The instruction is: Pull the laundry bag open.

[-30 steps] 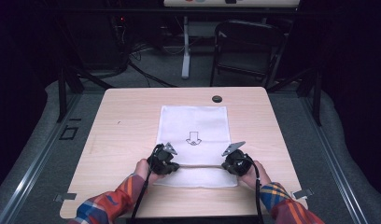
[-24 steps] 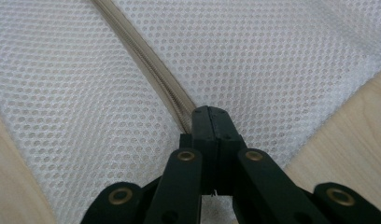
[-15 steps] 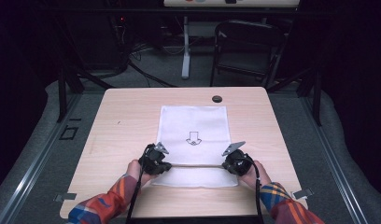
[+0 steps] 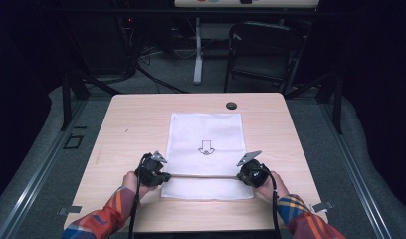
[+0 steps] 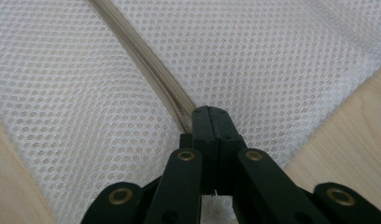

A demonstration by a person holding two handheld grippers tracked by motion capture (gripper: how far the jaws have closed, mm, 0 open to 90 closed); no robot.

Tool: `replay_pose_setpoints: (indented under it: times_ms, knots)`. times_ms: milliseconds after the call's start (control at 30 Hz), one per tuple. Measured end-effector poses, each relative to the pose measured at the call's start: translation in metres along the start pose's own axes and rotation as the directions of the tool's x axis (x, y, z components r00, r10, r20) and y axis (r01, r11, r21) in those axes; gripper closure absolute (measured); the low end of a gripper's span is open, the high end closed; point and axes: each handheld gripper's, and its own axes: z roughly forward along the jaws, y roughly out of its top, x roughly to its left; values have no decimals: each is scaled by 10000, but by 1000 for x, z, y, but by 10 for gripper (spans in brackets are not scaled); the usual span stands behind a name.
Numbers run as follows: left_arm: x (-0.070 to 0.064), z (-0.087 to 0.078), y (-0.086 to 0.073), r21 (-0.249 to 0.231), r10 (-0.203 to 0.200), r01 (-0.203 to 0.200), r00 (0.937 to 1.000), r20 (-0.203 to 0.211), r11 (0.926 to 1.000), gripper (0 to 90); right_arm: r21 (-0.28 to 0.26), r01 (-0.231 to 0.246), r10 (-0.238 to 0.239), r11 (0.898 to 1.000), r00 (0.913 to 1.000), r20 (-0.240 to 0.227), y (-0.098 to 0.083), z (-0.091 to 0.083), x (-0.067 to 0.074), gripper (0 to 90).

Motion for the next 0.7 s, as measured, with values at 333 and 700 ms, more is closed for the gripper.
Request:
replay_pose_setpoints:
  times_ms: [333,700]
  knots:
    - [6,-7,-9,129,-307,309,9994,-145,9994,869,-82,2,-2,10000,10000,23,-1,0,0,900]
    - [10,-9,-12,229,-471,476,9986,-230,9986,869,-178,-195,192,9997,9997,-130,-2,1,-1,900]
